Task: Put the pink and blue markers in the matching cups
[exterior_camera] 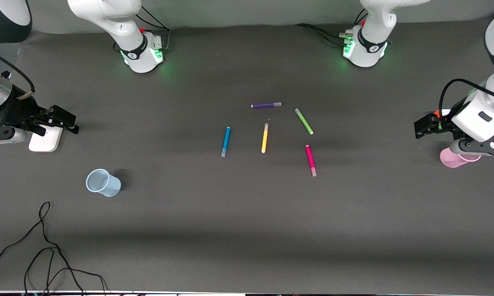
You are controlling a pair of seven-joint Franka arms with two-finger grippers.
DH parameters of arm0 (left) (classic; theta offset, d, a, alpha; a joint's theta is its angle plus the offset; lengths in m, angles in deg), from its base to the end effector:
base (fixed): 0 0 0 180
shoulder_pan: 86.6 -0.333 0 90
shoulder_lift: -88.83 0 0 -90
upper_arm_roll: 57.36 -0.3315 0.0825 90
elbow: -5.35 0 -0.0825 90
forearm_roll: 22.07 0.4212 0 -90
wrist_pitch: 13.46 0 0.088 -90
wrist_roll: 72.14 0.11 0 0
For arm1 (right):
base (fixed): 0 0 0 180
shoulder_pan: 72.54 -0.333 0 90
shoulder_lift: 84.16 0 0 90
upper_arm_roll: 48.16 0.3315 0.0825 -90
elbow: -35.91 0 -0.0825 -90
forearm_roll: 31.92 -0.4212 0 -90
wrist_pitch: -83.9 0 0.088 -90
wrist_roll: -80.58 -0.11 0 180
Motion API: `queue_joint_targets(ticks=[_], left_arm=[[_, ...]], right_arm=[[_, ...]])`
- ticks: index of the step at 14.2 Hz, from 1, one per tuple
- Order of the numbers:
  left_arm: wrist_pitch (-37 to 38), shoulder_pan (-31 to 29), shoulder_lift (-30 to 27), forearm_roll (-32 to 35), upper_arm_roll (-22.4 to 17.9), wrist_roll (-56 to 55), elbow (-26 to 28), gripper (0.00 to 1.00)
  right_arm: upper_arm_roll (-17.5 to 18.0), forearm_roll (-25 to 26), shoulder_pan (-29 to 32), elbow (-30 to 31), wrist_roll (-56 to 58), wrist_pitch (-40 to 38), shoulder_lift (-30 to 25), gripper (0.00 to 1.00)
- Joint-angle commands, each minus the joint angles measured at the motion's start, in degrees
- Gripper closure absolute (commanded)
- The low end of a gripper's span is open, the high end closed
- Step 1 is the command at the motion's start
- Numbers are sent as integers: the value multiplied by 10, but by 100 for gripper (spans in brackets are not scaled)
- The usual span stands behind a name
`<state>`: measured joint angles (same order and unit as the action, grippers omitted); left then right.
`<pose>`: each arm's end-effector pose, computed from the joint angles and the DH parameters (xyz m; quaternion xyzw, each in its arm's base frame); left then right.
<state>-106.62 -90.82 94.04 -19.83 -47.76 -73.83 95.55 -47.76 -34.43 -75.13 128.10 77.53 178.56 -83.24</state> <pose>0.6207 -0.0501 0.5855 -0.9992 0.0334 0.0182 0.0131 0.6028 0.0359 0.6152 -0.9997 0.0020 -0.0123 0.0226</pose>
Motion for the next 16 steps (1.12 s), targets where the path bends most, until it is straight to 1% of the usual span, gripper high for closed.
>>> queue_joint_targets(ticks=[1, 16], left_arm=[[18, -3, -6, -2, 1, 10, -12, 0], [18, -3, -6, -1, 1, 11, -6, 0]], right_arm=[[1, 11, 0, -7, 9, 3, 4, 0], [1, 11, -1, -6, 12, 3, 9, 0]])
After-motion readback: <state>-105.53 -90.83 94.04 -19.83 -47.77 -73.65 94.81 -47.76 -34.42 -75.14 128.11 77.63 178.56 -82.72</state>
